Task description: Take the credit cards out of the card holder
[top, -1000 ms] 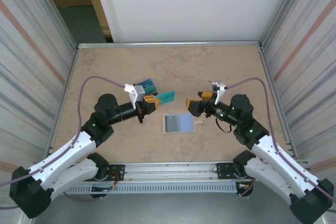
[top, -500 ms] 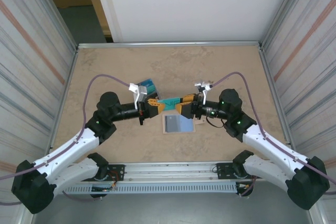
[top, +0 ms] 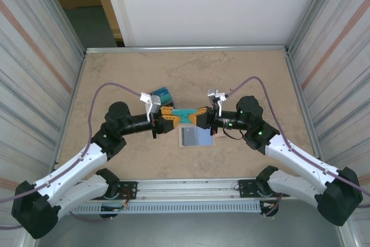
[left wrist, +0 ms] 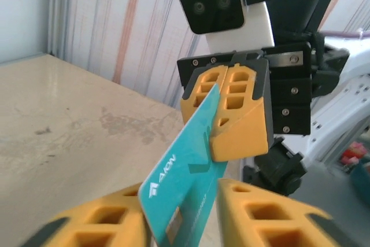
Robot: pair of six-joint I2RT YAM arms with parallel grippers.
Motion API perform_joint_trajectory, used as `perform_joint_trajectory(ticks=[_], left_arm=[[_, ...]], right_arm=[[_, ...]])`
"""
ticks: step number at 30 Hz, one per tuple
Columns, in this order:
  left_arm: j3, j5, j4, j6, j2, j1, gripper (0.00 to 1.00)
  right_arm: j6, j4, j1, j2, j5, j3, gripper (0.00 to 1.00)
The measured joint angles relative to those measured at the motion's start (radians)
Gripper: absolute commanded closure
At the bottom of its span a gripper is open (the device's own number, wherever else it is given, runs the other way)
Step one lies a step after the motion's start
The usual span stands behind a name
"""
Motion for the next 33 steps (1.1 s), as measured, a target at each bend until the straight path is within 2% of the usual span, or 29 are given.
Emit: perform_joint_trajectory(ticks=[2, 9, 19, 25, 33], left_arm=[[0.038, -0.025, -0.097, 0.055, -0.020, 0.000, 0.50], [0.278, -0.081, -0.414, 0.278, -0.025, 0.000, 0.47], [0.601, -0.097, -0.836, 0.528, 0.234, -0.086, 0.49], [0.662, -0.075, -0.967, 0.621, 0.307, -0.127, 0.52], [0.695, -0.074, -1.044, 0.684, 0.338, -0.130, 0.56]], right_arm=[[-0.019, -0.039, 0.000, -0.007, 0.013, 0.006, 1.00], [-0.110, -0.183, 0.003, -0.045, 0.037, 0.049, 1.00], [-0.221, -0.338, 0.010, -0.040, 0.002, 0.119, 1.00], [-0.254, -0.378, 0.013, -0.024, -0.028, 0.129, 1.00], [-0.266, -0.386, 0.014, -0.021, -0.051, 0.129, 1.00]])
